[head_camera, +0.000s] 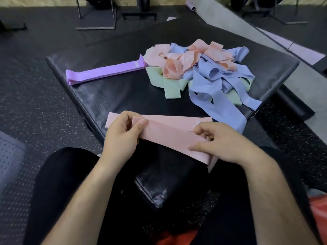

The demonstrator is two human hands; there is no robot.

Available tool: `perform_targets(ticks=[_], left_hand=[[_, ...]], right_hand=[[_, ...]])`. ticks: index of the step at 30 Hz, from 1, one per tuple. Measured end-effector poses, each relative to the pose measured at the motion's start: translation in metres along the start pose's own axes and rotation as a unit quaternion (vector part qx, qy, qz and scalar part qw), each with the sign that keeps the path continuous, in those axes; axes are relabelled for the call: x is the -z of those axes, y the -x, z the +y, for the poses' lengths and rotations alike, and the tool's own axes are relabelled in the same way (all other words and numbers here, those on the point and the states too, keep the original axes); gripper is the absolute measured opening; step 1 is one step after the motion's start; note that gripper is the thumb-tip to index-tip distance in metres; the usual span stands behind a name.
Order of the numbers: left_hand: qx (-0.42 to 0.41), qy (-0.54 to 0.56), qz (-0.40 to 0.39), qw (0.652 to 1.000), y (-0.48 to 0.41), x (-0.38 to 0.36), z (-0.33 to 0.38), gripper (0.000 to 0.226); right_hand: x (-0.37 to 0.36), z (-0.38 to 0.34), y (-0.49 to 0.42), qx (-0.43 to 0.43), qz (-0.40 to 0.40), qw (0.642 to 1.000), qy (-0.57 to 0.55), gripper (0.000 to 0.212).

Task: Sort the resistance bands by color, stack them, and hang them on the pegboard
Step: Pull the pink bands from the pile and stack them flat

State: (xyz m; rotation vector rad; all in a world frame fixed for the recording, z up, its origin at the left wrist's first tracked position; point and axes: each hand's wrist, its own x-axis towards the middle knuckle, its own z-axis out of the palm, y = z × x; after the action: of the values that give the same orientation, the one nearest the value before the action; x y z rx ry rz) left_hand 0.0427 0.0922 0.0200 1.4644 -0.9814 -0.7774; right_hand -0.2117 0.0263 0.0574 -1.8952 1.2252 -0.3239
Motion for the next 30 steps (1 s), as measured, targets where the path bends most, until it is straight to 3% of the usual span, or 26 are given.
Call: perform_targets(ticks=[9,16,24,27,30], left_hand=[[0.000,0.026,0.088,0.996,-0.020,0.028,-0.001,0.014],[-0.010,0.021,0.082,0.996,-0.023,0.047,0.005,0.012],[-0.044,0.077,0.089,0.992,-0.031,0.061,0.008,0.003],[-0.049,0.113,0.078,0.989,-0.030,0.064,0.009,0.020],[-0.036,0.065,0.098,0.992,-0.033,0.064,0.006,0.002]], right_hand=[[0.044,0.024,0.017,-0.002,0.058,0.995,-0.082,0.026],[0.046,0.029,0.004,0.039,0.174,0.974,-0.139,0.015],[0.036,0.014,-0.005,0.075,0.227,0.951,-0.196,0.006],[0.029,0.016,-0.006,0.086,0.275,0.942,-0.175,0.022],[0.024,0.020,-0.010,0.084,0.276,0.944,-0.158,0.014]])
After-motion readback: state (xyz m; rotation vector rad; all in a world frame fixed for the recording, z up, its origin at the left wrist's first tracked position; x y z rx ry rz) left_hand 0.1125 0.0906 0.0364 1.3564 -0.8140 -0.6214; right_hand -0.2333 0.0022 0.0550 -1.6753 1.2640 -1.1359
